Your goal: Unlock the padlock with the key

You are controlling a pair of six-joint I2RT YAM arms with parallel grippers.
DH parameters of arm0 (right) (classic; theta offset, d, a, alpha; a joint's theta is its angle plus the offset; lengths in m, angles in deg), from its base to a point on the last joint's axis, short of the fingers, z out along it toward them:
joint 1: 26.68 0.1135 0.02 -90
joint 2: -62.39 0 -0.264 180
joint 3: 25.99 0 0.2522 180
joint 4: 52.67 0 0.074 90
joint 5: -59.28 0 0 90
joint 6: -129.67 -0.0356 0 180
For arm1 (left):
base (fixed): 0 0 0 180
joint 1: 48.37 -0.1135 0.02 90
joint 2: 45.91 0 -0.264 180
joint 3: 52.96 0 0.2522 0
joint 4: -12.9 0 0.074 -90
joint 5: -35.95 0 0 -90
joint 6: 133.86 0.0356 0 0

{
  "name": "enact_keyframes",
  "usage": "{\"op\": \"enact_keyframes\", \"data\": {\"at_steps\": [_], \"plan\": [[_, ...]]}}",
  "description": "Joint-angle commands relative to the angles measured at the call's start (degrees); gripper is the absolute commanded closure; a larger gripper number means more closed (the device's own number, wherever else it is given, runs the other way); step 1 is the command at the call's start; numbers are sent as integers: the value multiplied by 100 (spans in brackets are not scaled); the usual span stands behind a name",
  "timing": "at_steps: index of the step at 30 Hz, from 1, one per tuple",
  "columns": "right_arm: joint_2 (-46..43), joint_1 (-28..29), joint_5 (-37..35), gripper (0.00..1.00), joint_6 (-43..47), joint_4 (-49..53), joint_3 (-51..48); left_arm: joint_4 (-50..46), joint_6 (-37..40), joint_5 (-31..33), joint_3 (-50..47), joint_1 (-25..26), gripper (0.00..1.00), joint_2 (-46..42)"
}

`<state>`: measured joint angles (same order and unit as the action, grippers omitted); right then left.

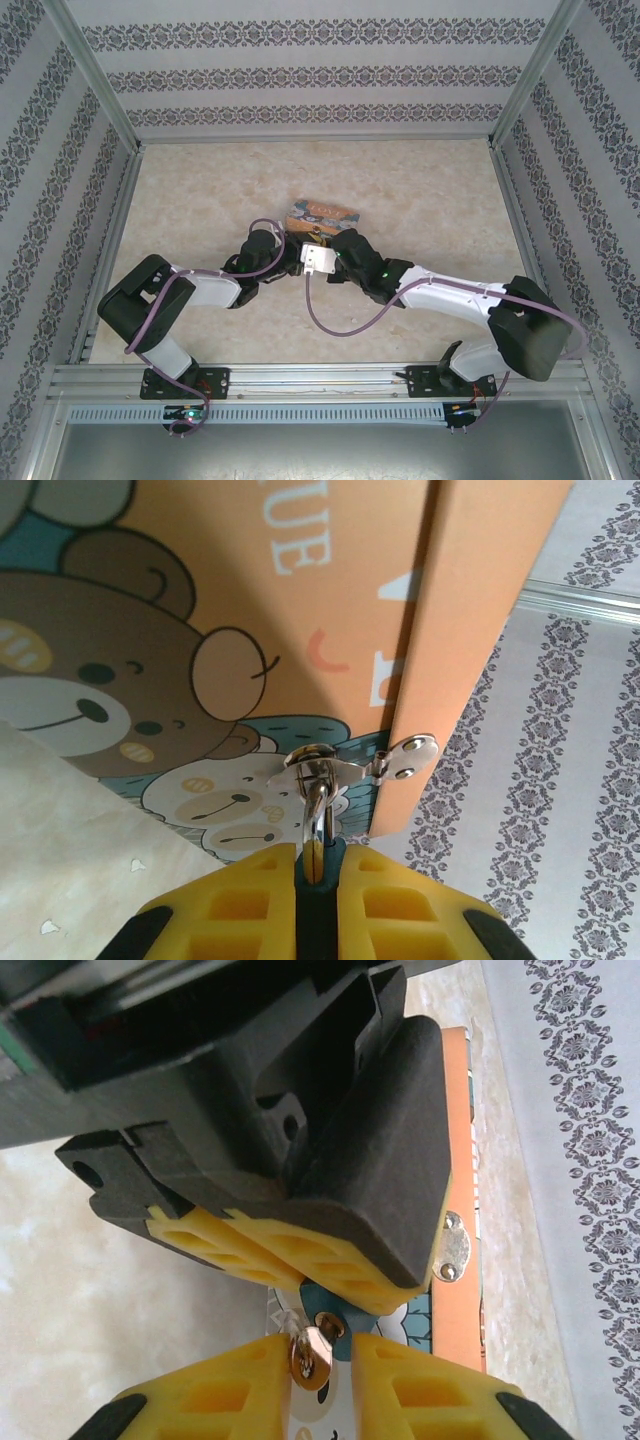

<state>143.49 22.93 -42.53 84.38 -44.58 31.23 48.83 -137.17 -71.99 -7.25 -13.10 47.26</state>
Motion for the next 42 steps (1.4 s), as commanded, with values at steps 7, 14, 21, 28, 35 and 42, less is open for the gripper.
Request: {"op": "enact_keyframes", "data": {"at_steps": [7,14,21,28,35,42], "plan": [[168,-39,-176,81,-251,-127,136,366,-56,-48,163,86,88,61],[257,-39,-225,84,-394,-341,75,347,-55,-80,222,94,88,85],[225,-39,-131,89,-711,-550,-29,331,-52,-81,247,110,88,88],[188,-39,-67,99,-1021,-806,-177,322,-64,-53,250,121,88,105],[244,-60,145,100,-1636,-1282,-318,331,-70,-49,233,130,88,132],[292,-74,430,100,-2698,-1756,-466,337,-55,-37,198,147,88,192]]}}
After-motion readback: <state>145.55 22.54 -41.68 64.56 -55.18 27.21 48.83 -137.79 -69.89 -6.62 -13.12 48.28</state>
